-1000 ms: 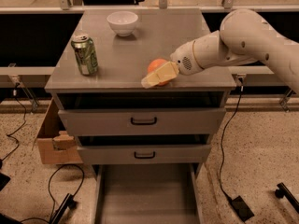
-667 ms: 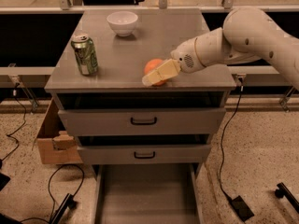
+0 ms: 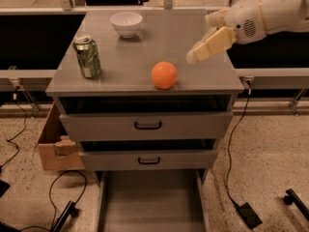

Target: Pick orange from bottom drawer and place on counter

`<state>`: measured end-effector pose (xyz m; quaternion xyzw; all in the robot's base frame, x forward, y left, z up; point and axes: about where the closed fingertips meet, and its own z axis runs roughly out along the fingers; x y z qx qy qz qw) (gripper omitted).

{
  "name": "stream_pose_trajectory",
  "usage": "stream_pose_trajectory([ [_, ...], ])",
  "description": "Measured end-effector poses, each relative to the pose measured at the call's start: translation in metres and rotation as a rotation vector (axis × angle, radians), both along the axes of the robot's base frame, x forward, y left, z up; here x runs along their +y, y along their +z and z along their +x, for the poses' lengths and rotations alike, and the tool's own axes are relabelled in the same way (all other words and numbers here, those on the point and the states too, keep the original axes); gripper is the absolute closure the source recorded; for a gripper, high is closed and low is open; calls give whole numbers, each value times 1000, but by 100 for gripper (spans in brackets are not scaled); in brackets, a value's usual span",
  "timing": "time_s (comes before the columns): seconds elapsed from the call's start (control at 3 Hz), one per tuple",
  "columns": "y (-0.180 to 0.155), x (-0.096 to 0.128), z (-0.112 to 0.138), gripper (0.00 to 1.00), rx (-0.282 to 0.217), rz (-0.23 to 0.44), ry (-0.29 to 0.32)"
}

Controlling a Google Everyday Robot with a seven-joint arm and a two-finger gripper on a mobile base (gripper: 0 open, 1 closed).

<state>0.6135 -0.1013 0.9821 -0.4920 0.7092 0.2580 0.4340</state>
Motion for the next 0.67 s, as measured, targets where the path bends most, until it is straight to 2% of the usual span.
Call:
stream_pose_trajectory([
  [0.33, 52, -39, -37, 0, -82, -103, -30],
  [0.67, 85, -67, -78, 0, -167, -279, -211],
])
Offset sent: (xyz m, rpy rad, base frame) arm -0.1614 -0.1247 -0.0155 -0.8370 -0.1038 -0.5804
